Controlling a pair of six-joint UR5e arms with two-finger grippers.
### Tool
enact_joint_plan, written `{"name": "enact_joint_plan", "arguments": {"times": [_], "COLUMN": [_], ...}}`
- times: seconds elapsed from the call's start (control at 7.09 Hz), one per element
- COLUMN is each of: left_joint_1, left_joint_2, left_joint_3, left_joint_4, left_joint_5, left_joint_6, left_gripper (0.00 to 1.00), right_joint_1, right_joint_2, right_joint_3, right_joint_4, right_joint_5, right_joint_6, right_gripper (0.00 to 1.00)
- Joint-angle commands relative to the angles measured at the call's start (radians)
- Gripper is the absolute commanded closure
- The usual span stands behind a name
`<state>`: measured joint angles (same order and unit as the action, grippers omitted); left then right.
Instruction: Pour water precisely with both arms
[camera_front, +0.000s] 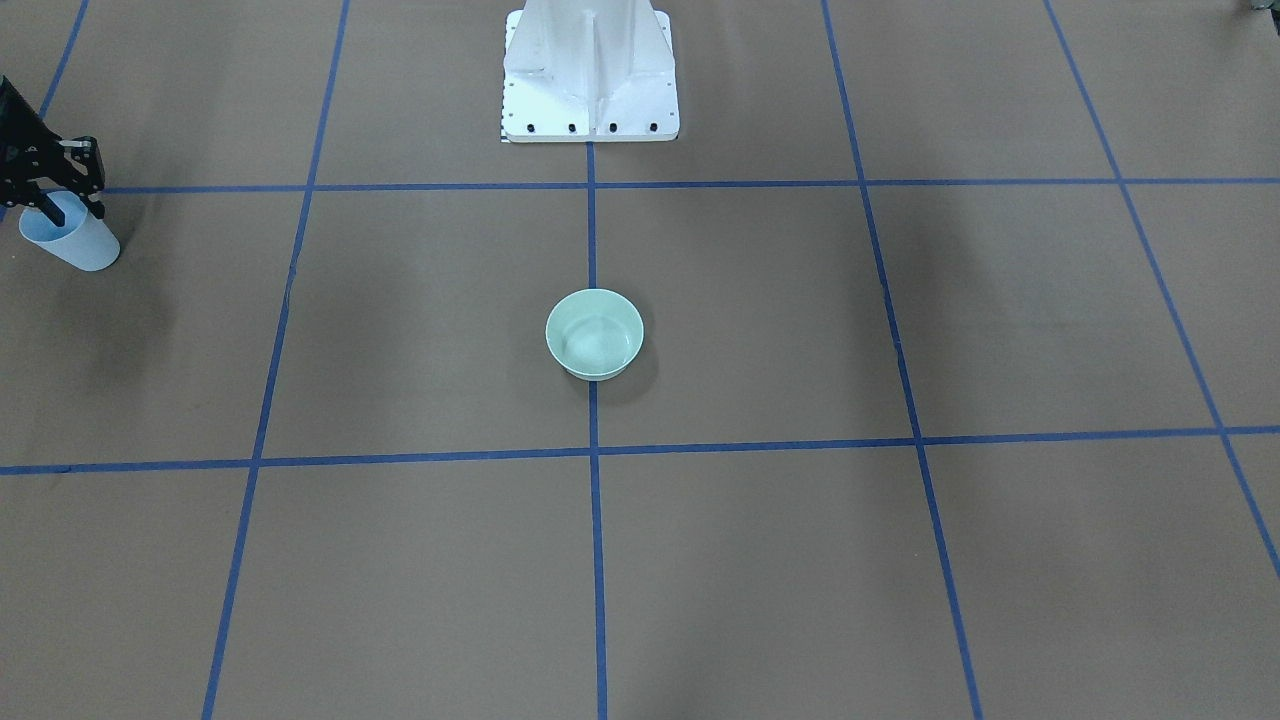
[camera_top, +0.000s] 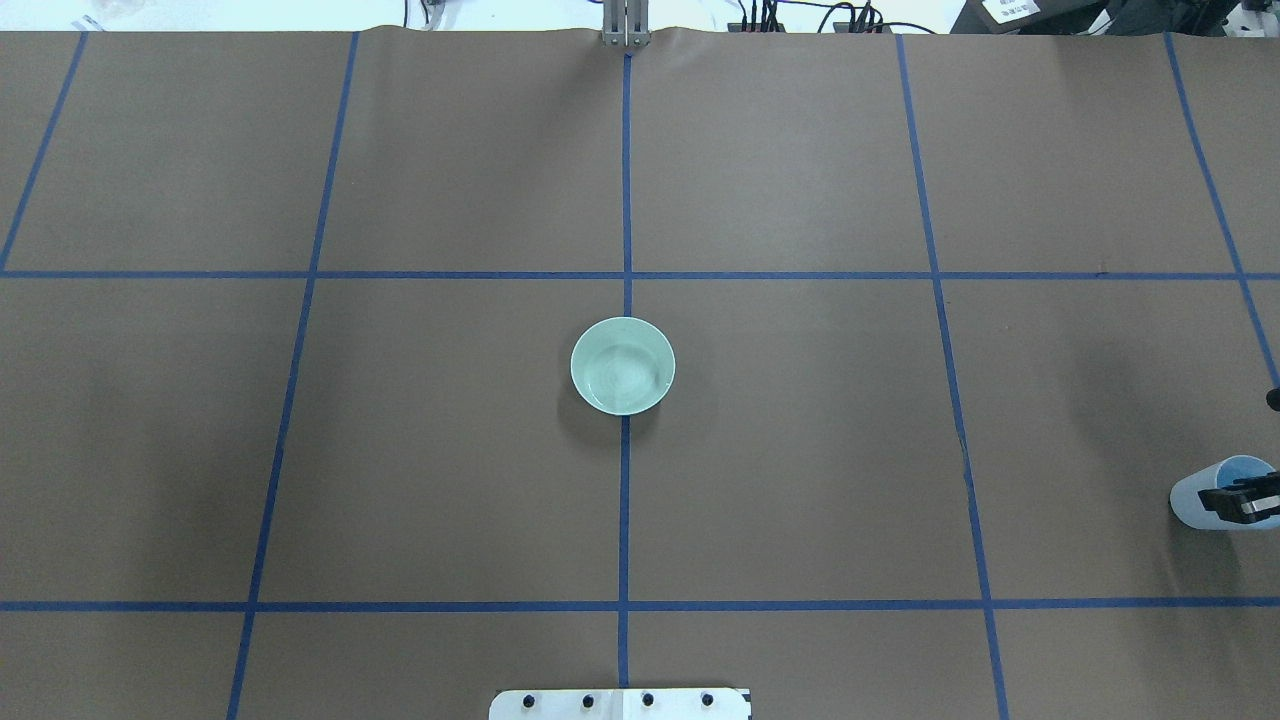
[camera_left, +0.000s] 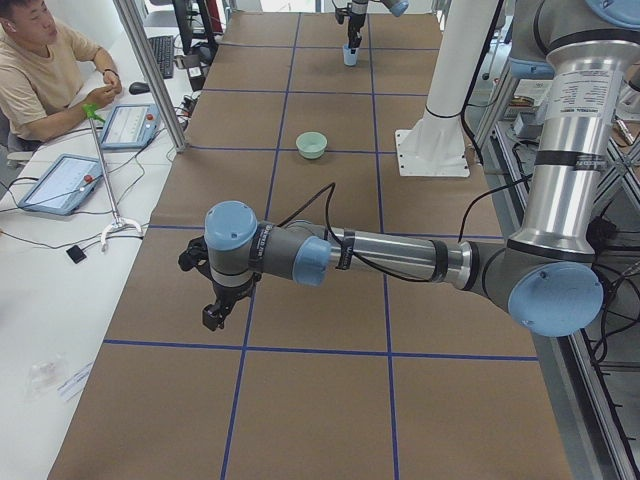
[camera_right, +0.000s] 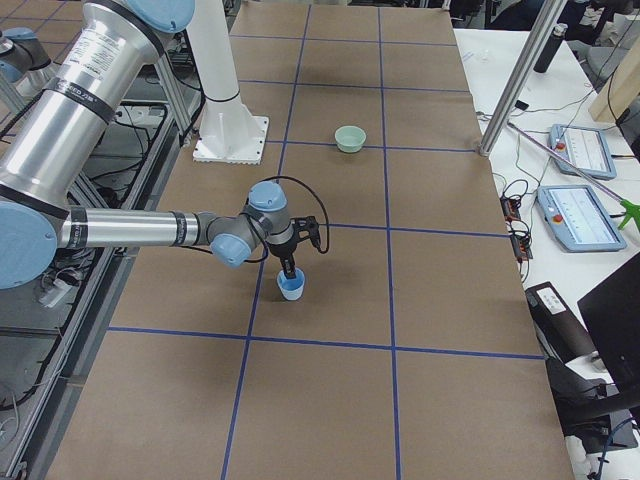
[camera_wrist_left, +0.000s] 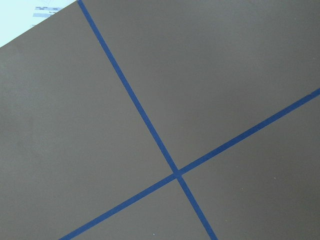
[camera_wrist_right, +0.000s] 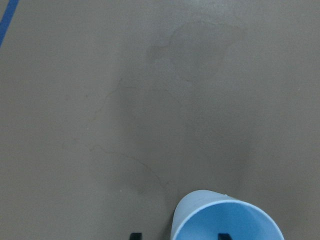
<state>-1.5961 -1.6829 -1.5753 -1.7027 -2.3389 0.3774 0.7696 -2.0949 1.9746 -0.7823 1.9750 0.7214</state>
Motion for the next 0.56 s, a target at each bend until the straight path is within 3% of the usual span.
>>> {"name": "enact_joint_plan", "arguments": {"times": [0.0, 0.42], "left_joint_1": [-0.001, -0.001], "left_joint_2": [0.0, 0.002], "left_joint_3": [0.0, 0.001], "left_joint_4": [0.0, 0.0], "left_joint_5": [0.001, 0.0], "left_joint_6": [0.002, 0.0], "left_gripper": [0.0, 0.0], "right_joint_1": [-0.013, -0.018], "right_joint_2": [0.0, 0.012], "right_joint_3": [-0.006, -0.005], "right_joint_4": [0.0, 0.0], "right_joint_5": [-0.001, -0.01], "right_joint_6": [-0.006, -0.01], "right_gripper": [1.0, 1.0]}}
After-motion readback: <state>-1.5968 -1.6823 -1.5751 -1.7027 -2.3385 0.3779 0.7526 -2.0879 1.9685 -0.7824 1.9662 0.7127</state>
